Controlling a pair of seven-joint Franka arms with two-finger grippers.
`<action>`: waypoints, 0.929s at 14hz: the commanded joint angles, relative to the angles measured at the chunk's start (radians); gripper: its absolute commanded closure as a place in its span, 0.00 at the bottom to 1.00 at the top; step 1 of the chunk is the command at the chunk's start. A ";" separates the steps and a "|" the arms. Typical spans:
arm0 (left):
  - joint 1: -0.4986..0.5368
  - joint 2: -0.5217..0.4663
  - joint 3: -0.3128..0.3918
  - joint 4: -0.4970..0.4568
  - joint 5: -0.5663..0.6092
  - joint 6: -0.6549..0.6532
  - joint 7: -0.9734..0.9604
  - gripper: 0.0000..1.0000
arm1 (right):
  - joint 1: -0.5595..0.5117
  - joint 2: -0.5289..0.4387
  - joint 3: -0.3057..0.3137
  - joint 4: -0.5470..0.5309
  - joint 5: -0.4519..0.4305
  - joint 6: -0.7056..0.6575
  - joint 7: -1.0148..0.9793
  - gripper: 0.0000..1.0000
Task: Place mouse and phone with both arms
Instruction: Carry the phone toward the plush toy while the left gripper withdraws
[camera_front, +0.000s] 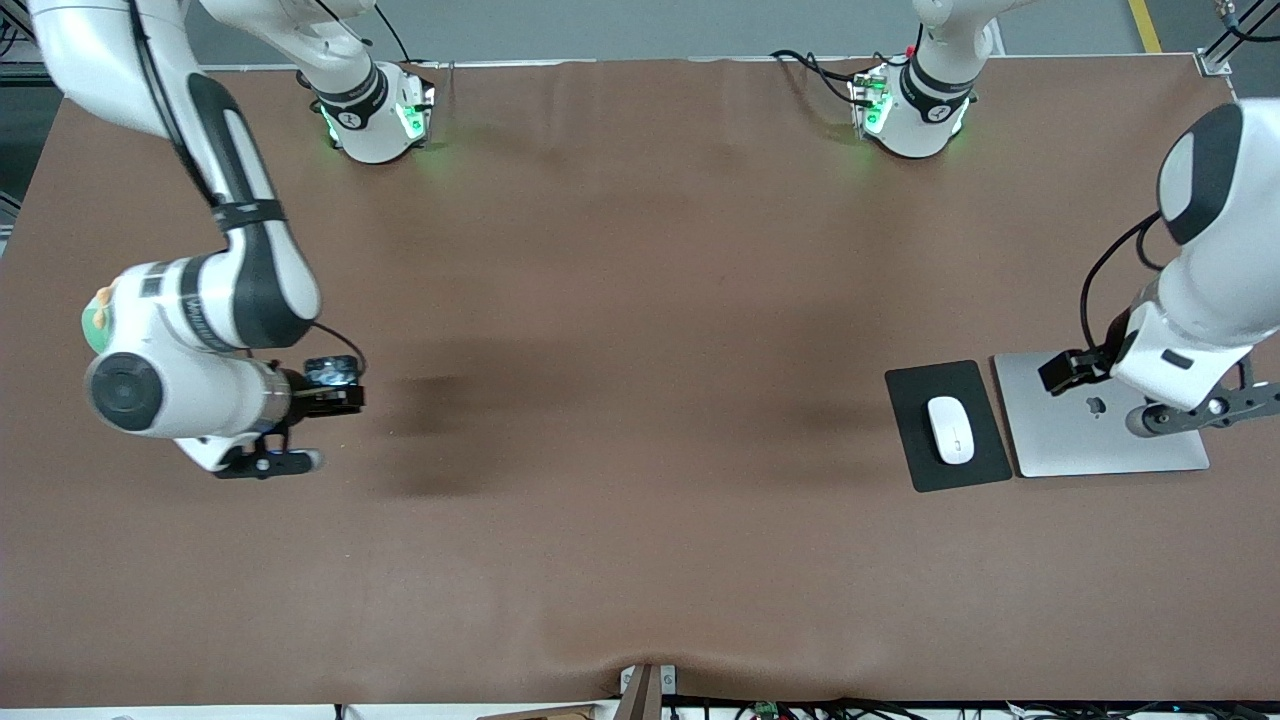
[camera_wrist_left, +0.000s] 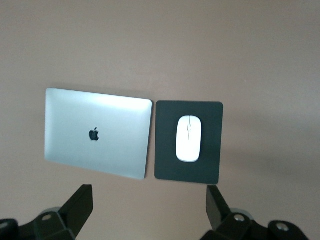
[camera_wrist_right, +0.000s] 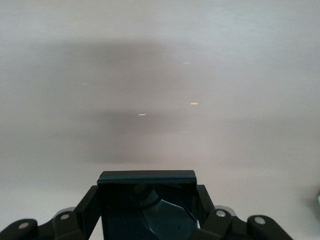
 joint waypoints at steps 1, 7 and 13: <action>0.007 0.003 -0.028 0.088 0.001 -0.101 0.028 0.00 | -0.104 -0.037 0.018 -0.106 -0.027 0.108 -0.085 1.00; -0.008 -0.082 0.016 0.091 -0.101 -0.132 0.085 0.00 | -0.263 -0.037 0.018 -0.297 -0.044 0.327 -0.169 1.00; -0.257 -0.157 0.355 0.079 -0.232 -0.155 0.197 0.00 | -0.356 -0.017 0.017 -0.443 -0.099 0.539 -0.214 0.98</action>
